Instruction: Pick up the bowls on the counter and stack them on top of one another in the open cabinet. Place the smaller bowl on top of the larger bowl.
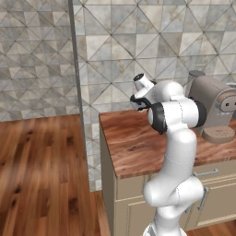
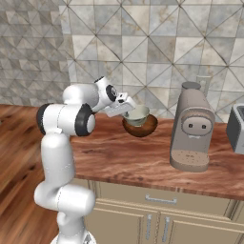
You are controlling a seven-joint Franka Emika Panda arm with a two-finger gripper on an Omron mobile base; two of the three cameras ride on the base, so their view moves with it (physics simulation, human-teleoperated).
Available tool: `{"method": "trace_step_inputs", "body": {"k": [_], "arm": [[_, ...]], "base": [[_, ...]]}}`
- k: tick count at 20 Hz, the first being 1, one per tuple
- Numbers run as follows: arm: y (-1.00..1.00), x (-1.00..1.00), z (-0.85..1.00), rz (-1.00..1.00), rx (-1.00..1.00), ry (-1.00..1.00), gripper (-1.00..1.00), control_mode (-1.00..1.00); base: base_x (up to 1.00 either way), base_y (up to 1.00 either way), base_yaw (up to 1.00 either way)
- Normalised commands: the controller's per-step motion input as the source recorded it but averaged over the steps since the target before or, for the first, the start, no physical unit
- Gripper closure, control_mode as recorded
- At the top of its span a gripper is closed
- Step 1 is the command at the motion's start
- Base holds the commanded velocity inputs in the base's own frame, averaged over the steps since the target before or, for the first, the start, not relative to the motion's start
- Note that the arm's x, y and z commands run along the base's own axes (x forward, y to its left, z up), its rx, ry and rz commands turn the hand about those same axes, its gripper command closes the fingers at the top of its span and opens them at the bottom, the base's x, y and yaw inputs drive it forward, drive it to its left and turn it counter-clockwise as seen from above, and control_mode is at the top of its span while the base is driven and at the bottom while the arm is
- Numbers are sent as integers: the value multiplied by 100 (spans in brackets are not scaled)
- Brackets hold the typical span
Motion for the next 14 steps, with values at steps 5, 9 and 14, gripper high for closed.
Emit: {"method": "trace_step_inputs", "body": {"k": [5,9,14], "arm": [[-2,10,-10,-2,0,1,100,-100],[-3,9,-11,-2,0,0,100,-100],[-3,8,-10,-2,0,0,100,-100]], "base": [[0,0,0],[0,0,0],[0,0,0]]}}
